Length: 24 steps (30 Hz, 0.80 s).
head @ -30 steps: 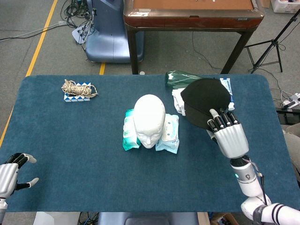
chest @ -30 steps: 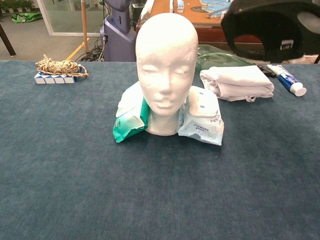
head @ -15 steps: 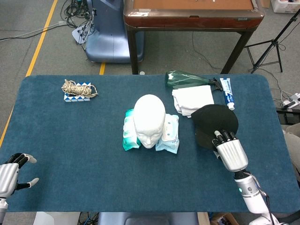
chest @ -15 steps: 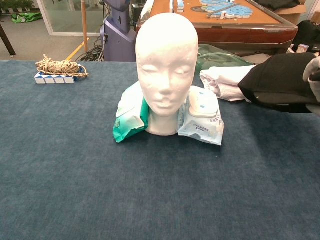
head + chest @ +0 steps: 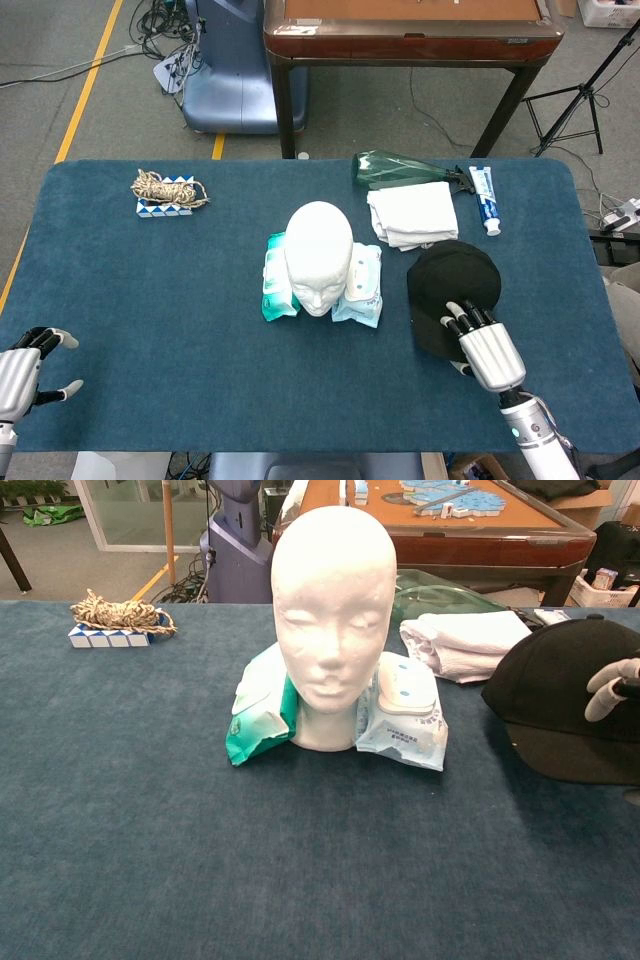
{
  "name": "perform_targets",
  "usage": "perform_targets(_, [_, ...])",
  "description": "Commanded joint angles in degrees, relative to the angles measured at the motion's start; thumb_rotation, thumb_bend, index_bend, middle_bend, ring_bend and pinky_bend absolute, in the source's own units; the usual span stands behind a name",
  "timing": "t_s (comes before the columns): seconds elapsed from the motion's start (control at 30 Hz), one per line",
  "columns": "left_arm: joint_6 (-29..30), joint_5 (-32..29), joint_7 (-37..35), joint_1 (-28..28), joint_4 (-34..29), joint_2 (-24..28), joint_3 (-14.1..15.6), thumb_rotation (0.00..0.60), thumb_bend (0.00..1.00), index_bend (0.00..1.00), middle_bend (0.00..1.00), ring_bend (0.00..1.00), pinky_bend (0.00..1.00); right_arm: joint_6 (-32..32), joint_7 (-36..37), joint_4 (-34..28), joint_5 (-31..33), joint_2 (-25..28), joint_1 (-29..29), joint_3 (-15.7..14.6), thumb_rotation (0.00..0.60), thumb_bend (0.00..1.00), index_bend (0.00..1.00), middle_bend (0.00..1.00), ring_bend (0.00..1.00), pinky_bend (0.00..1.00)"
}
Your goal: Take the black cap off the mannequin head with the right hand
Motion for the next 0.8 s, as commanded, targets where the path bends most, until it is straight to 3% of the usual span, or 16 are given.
perform_targets(0.03, [0.0,0.0,0.0,0.0,0.0,0.0,0.0,0.6,0.07,0.41,0.34,0.21,0.43,-2.5,0.2,-2.0,-0.2,1.7,0.1,-1.3,0.6,0.0,0.24,0.19,0.1,0.31])
perform_targets(0.27, [-0.1,-0.2,0.0,0.0,0.0,0.0,-0.1,0.6,0.07,0.41,0.34,0.21,0.43,-5.9,5.0,-2.1,-2.3,3.1,1.5,-2.8,0.6,0.0,0.18,0.14,0.06,0.28])
perform_targets(0.53, [-0.1,-0.1,0.1,0.0,-0.1,0.0,-0.1,0.6,0.07,0.41,0.34,0.21,0.43,-7.1,11.9,-3.1,-5.4,4.7,2.6,-4.4,0.6,0.0,0.18,0.13,0.05,0.27])
perform_targets(0.8, [0.0,0.0,0.2,0.0,-0.1,0.0,0.0,0.6,0.07,0.41,0.34,0.21,0.43,-0.6,8.9,-4.3,-5.9,5.2,-0.3,-2.3,0.6,0.0,0.18,0.14,0.05,0.27])
